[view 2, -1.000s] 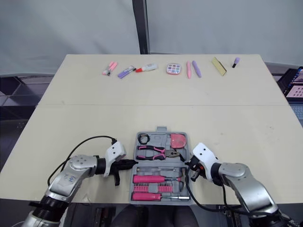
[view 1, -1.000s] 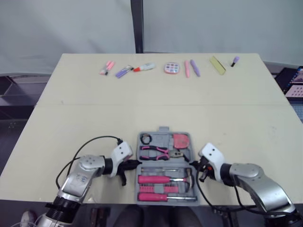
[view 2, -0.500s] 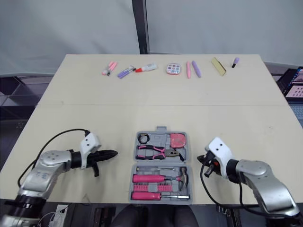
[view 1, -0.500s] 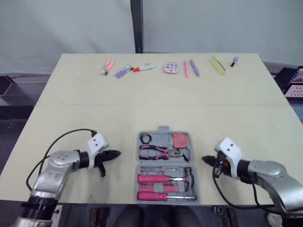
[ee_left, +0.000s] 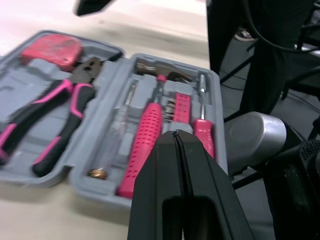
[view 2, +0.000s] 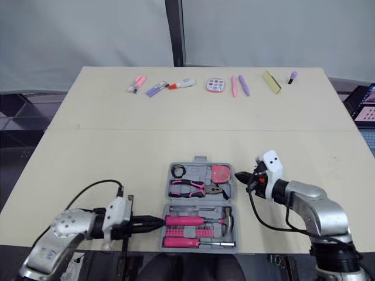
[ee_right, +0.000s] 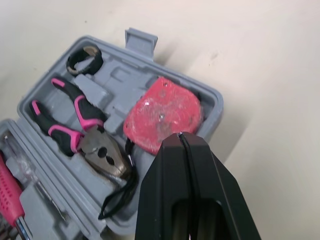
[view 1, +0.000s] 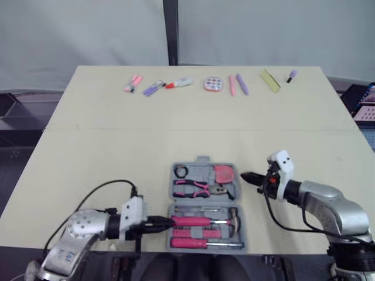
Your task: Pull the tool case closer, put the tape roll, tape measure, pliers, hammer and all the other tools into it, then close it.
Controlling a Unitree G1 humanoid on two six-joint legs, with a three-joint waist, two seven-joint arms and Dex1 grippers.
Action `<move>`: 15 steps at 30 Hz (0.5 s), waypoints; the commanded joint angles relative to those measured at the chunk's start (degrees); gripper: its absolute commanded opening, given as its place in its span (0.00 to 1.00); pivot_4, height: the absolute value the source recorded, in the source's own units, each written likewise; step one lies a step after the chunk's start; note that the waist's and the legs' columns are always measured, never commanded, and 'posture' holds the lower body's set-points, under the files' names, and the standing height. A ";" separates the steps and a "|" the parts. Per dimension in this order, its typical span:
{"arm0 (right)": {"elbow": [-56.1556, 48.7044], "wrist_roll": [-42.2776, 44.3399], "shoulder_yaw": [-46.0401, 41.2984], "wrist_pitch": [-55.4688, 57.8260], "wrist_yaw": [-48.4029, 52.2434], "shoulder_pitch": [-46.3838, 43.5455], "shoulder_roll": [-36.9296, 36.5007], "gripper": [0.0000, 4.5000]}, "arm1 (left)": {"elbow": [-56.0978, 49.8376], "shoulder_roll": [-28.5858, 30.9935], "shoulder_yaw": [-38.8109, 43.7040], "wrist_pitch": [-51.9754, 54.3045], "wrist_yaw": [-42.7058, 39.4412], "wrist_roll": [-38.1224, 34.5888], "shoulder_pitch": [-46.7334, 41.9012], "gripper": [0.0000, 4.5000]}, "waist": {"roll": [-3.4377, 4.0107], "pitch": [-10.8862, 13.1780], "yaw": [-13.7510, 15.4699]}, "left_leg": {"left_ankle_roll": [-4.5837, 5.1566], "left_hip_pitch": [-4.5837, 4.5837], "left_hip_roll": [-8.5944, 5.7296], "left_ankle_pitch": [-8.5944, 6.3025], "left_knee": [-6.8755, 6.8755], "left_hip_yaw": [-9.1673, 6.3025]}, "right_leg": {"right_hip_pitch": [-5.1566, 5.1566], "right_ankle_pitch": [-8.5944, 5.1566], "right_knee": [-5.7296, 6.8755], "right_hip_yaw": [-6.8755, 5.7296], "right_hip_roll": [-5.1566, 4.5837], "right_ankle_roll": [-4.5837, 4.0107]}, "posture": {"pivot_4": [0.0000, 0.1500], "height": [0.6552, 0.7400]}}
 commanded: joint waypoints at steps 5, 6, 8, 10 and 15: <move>1.40 7.89 -3.21 9.92 -1.57 -2.67 1.20 0.58 | 5.99 -0.56 -3.96 -8.15 1.21 4.66 0.39 0.00 | 0.00 0.00 -0.01 | 0.00 0.00 0.00 0.00 0.00 0.02 | -0.01 0.00 0.01 0.01 -0.01 0.00 | 1.00 0.69; 2.20 8.58 -3.66 10.56 -1.79 -3.25 1.64 0.70 | 6.13 -0.52 -4.07 -8.11 1.27 4.49 0.44 0.00 | 0.00 0.00 -0.02 | 0.00 0.00 0.00 0.00 0.00 0.02 | -0.01 0.00 0.02 0.00 -0.01 0.00 | 1.00 0.69; 4.61 8.73 -4.21 10.62 -2.42 -4.61 2.41 0.94 | 6.28 -0.39 -4.37 -7.87 1.30 4.40 0.34 0.00 | 0.00 0.00 -0.06 | 0.00 0.00 0.00 0.00 0.00 0.02 | -0.01 0.00 0.02 0.01 -0.02 0.00 | 1.00 0.69; 7.31 7.57 -3.82 9.56 -3.14 -5.80 2.88 0.98 | 6.41 -0.28 -4.54 -7.68 1.57 4.60 0.28 0.00 | 0.01 0.00 -0.11 | 0.00 0.01 0.00 0.00 0.01 0.02 | -0.02 0.00 0.03 0.01 -0.02 0.00 | 1.00 0.69; 12.71 6.61 -3.67 8.36 -4.28 -8.31 3.82 0.98 | 6.55 -0.36 -4.83 -7.29 2.63 5.02 0.10 0.00 | 0.01 -0.01 -0.15 | 0.00 0.01 -0.01 0.00 0.00 0.01 | -0.07 0.00 0.09 0.01 -0.02 0.00 | 1.00 0.69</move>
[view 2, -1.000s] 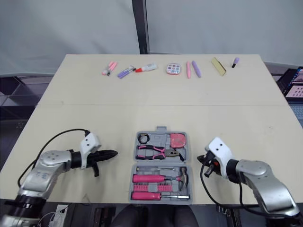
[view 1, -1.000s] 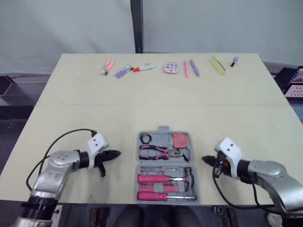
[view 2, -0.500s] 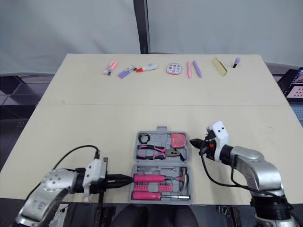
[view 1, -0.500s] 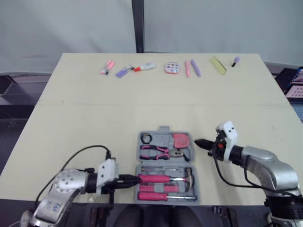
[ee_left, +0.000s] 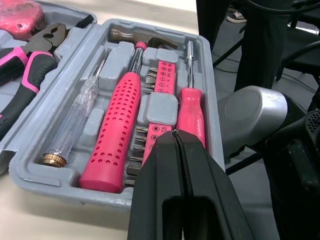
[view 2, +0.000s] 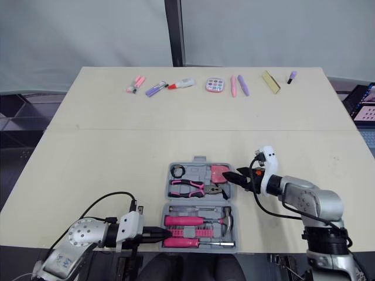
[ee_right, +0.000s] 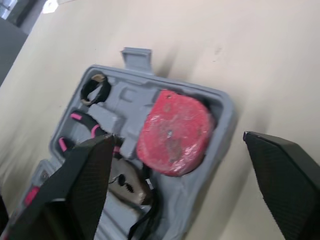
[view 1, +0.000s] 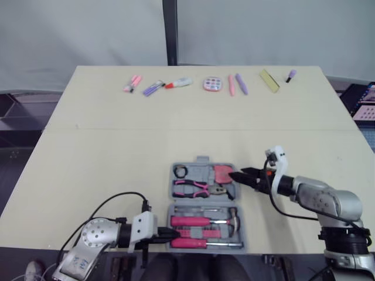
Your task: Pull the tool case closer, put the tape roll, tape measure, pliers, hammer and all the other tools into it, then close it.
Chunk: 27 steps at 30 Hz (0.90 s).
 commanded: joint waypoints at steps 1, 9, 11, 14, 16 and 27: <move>2.21 0.01 -1.20 -1.26 -0.90 -1.39 0.47 0.98 | -0.10 -0.06 -0.59 -0.14 0.71 0.16 0.13 0.00 | 0.00 0.00 -0.02 | 0.00 0.00 0.00 0.00 0.00 0.00 | 0.00 0.00 0.01 -0.01 0.00 0.00 | 1.00 0.69; 7.44 0.60 -0.21 -1.69 0.60 -3.52 2.17 0.98 | 1.65 0.86 -1.93 -0.30 1.33 2.35 -0.31 0.00 | 0.01 -0.01 -0.08 | 0.00 0.00 0.01 0.00 0.00 0.00 | -0.01 0.00 0.02 -0.01 0.01 0.00 | 1.00 0.69; 8.76 0.46 0.40 -2.29 0.79 -4.24 3.12 0.98 | 3.22 1.73 -2.12 -1.35 1.34 3.88 -0.20 0.00 | 0.02 -0.01 -0.11 | 0.00 0.00 0.00 0.00 0.00 0.01 | -0.01 0.00 0.02 -0.01 0.01 0.00 | 1.00 0.69; 10.15 -0.22 1.52 -3.56 1.10 -5.08 4.46 0.98 | 4.35 2.63 -2.04 -1.84 1.41 4.67 -0.06 0.00 | 0.07 -0.04 -0.17 | 0.00 0.01 0.02 0.00 0.00 0.01 | -0.02 0.00 0.04 -0.02 0.01 0.00 | 1.00 0.69; 11.13 -0.76 2.44 -4.63 1.50 -5.65 5.38 0.98 | 5.18 2.99 -1.93 -2.55 1.85 5.19 -0.12 0.00 | 0.10 -0.06 -0.32 | -0.01 0.02 0.02 0.00 0.00 0.01 | -0.04 0.00 0.05 -0.01 0.01 0.00 | 1.00 0.69; 13.63 -0.76 4.85 -6.83 4.80 -7.52 8.34 0.98 | 10.71 2.63 -3.59 -5.91 3.91 8.09 -1.75 0.00 | 0.35 -0.22 -1.40 | -0.02 0.16 0.03 0.01 -0.01 -0.01 | -0.09 0.00 0.43 -0.02 -0.01 0.00 | 1.00 0.69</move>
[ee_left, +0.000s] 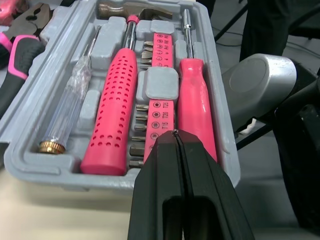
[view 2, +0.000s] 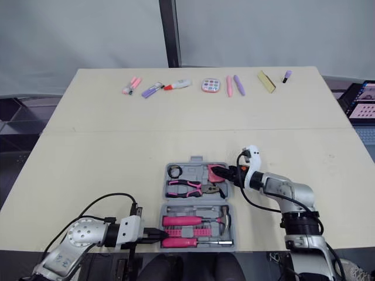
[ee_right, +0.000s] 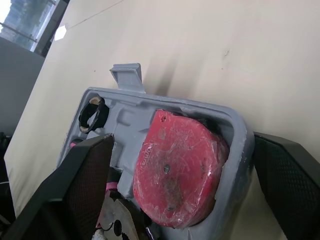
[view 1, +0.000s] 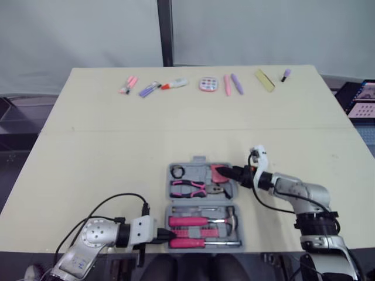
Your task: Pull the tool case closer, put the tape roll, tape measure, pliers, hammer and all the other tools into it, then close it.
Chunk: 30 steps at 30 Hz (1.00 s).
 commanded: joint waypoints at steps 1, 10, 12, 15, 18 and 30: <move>-2.45 1.61 1.20 0.03 3.46 -0.28 0.38 0.98 | 5.01 0.09 -0.90 1.04 2.28 3.79 0.44 0.00 | 0.07 -0.05 -0.02 | 0.00 0.01 0.00 0.00 0.00 0.00 | 0.00 0.00 0.03 0.00 0.00 0.00 | 1.00 0.69; -18.78 4.58 2.44 4.12 7.83 3.77 -6.29 0.98 | 7.05 0.12 -1.95 -0.13 3.65 4.42 -0.64 0.00 | 0.13 -0.08 -0.01 | 0.00 -0.03 0.02 0.00 -0.04 -0.01 | -0.10 0.00 0.10 0.06 0.01 0.00 | 1.00 0.69; -23.79 5.82 2.31 5.23 8.69 5.42 -9.05 0.98 | 7.52 0.15 -2.19 -0.45 4.13 4.43 -0.88 0.00 | 0.13 -0.08 -0.08 | 0.00 -0.02 0.05 0.00 -0.06 -0.01 | -0.10 0.00 0.09 0.05 0.03 0.00 | 1.00 0.69; -30.70 7.44 2.03 6.48 10.02 7.84 -13.52 0.98 | 8.08 0.06 -2.10 -0.58 5.15 4.48 -1.11 0.00 | 0.13 -0.08 -0.03 | 0.00 -0.04 0.07 0.00 -0.07 -0.01 | -0.09 0.00 0.02 0.05 0.05 0.00 | 1.00 0.69; -39.91 7.98 1.26 5.12 13.36 12.82 -20.54 0.98 | 3.11 0.61 1.31 2.37 7.22 1.38 1.00 0.00 | 0.14 -0.08 0.07 | 0.00 -0.03 0.11 0.00 -0.07 0.00 | -0.04 0.00 -0.15 0.04 0.08 0.00 | 1.00 0.69; -58.69 11.25 -6.18 0.58 17.78 31.78 -34.10 0.98 | -19.94 7.98 22.93 16.66 7.58 -11.84 22.74 0.00 | -0.36 0.18 1.74 | 0.00 -0.23 0.21 -0.01 -0.09 0.00 | 0.21 -0.01 -1.01 0.09 0.10 -0.01 | 1.00 0.69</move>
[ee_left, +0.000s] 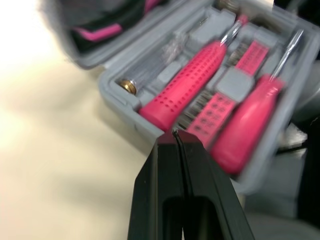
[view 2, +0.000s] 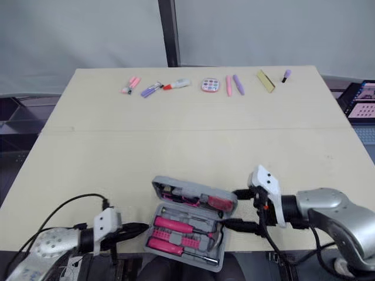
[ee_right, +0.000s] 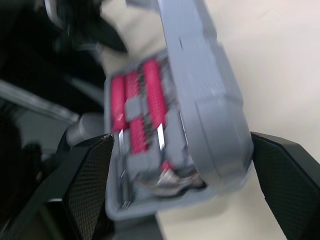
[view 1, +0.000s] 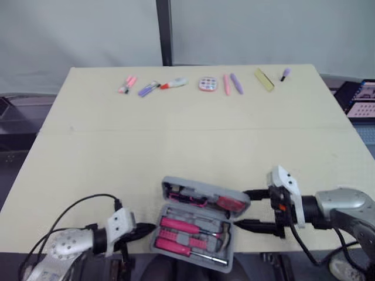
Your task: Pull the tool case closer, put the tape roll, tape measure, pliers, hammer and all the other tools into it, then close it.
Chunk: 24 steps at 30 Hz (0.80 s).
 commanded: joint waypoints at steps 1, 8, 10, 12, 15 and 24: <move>-6.16 1.02 -3.09 -3.27 2.08 4.62 -1.57 0.98 | -0.75 1.49 5.96 -0.56 -0.88 -0.31 4.58 0.00 | -0.01 0.03 0.55 | 0.00 0.00 0.00 0.00 0.02 0.00 | 0.10 0.00 -0.14 -0.02 0.00 0.00 | 1.00 0.69; -6.10 -6.47 -9.16 -10.84 5.85 17.37 -5.70 0.98 | 7.56 -0.11 12.93 -0.87 -4.88 -6.02 4.87 0.00 | -0.17 0.07 1.82 | 0.03 0.14 -0.04 -0.02 0.04 -0.09 | 0.68 0.00 -0.96 -0.16 -0.01 0.00 | 1.00 0.69; -3.61 -8.87 -13.48 -14.75 7.48 20.52 -5.28 0.98 | 11.04 0.69 15.36 -0.81 -6.21 -6.92 3.66 0.00 | -0.21 0.08 1.68 | 0.05 0.11 -0.06 -0.03 0.02 -0.10 | 0.67 0.00 -0.93 -0.26 -0.01 0.00 | 1.00 0.69; -0.80 -10.29 -16.46 -17.91 7.27 20.82 -3.92 0.98 | 13.36 1.44 17.36 -0.68 -5.92 -7.03 0.95 0.00 | -0.23 0.08 1.56 | 0.05 0.15 -0.05 -0.02 0.03 -0.06 | 0.72 0.00 -0.93 -0.34 0.00 0.00 | 1.00 0.69; 1.67 -10.40 -17.71 -19.02 6.67 20.00 -2.82 0.98 | 13.84 2.26 18.51 0.87 -6.49 -7.90 -2.31 0.00 | -0.23 0.07 1.41 | 0.04 0.23 -0.05 0.00 0.07 -0.02 | 0.76 0.00 -0.91 -0.32 -0.02 0.00 | 1.00 0.69; 6.54 -13.08 -13.23 -22.48 4.14 17.23 0.12 0.98 | 13.68 1.96 17.87 2.16 -5.44 -6.30 -5.91 0.00 | -0.21 0.08 1.32 | 0.05 0.21 -0.03 -0.01 0.05 -0.02 | 0.69 0.00 -0.81 -0.32 -0.02 0.00 | 1.00 0.69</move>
